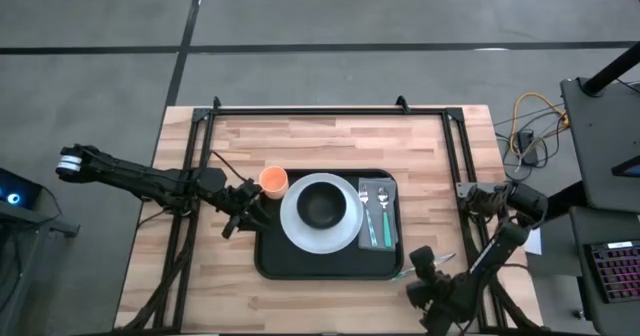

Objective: Set up tray
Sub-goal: Put the blue knife on top of the gray napkin on the black serving tray

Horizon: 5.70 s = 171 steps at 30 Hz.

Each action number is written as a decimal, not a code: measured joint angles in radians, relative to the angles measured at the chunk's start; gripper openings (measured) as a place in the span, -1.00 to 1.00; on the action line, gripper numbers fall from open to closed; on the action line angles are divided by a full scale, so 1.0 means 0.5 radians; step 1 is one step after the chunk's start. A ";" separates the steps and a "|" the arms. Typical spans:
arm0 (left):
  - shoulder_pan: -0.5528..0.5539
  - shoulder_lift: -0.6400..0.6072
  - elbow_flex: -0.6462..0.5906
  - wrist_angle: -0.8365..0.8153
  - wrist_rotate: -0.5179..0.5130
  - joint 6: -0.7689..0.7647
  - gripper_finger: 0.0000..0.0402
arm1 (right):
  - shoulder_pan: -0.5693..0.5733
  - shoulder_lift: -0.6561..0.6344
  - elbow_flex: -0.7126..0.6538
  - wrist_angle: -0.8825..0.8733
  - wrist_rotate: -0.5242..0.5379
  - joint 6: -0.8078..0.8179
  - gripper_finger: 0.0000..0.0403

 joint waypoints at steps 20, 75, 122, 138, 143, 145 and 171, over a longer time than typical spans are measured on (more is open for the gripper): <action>0.000 0.000 0.000 -0.001 0.001 -0.001 -0.33 | -0.175 -0.023 -0.175 0.277 -0.026 -0.261 -0.44; -0.192 0.388 0.549 -0.150 -0.081 0.420 -0.33 | -0.041 -0.115 0.077 -0.177 -0.113 1.952 -0.27; -0.258 0.352 0.540 -0.182 0.014 0.331 -0.33 | 0.067 -0.096 -0.216 0.283 -0.276 3.039 -0.93; -0.349 0.349 0.540 -0.179 -0.014 0.333 -0.33 | 0.138 -0.109 0.050 -0.385 -0.321 3.299 -0.94; -0.349 0.349 0.540 -0.180 -0.101 0.347 -0.33 | 0.054 -0.098 0.354 -0.817 -0.167 3.299 -0.94; -0.348 0.349 0.539 -0.179 -0.148 0.368 -0.33 | -0.020 -0.091 0.434 -0.952 -0.107 3.291 -0.94; -0.349 0.301 0.583 -0.181 -0.597 0.308 -0.33 | -1.059 0.066 0.366 -0.281 0.648 2.732 -0.95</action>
